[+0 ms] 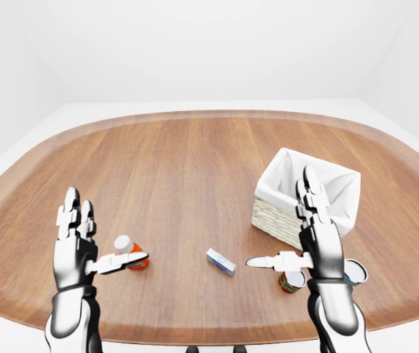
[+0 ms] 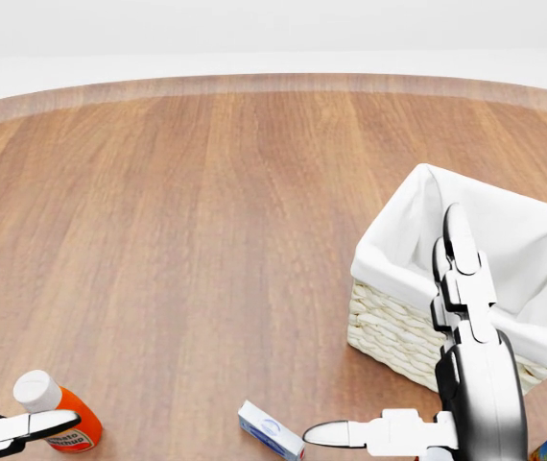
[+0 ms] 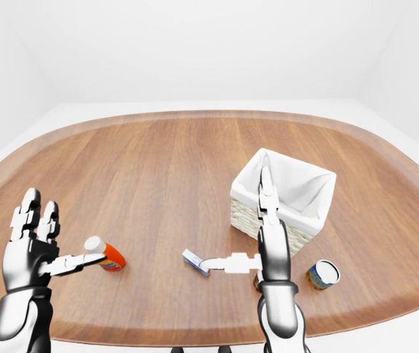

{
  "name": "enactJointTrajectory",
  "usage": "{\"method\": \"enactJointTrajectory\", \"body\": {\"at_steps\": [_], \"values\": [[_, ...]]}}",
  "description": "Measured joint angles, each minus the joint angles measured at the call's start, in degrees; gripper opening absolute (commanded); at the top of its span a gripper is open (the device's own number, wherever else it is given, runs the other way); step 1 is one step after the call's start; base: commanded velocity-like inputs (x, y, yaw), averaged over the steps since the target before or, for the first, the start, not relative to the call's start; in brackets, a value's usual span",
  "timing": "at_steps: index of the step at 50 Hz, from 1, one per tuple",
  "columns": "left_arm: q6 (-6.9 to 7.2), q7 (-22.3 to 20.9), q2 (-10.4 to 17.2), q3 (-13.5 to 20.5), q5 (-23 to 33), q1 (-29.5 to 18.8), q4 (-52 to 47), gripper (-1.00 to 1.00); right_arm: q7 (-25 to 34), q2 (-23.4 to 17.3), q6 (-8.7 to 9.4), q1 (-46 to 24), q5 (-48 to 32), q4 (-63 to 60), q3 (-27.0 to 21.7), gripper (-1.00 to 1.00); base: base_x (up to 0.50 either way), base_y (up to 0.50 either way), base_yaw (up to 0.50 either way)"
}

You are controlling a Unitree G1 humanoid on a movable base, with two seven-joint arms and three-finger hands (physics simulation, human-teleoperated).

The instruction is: Pick up the ketchup, and put it in the basket.

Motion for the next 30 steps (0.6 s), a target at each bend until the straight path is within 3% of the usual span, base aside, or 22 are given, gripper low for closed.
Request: {"method": "enactJointTrajectory", "body": {"at_steps": [6,30], "values": [[-1.52,-0.02,0.48,0.96,0.37,-0.15,2.59,1.0,0.04,-0.01,-0.12,-0.02,0.04,0.13,0.0,1.0,0.0,0.0,0.0],[-1.52,1.32,2.37,1.16,1.61,-2.3,10.78,1.0,0.07,-0.04,-0.37,-0.18,0.11,0.31,0.3,1.0,0.0,0.0,0.0]]}}
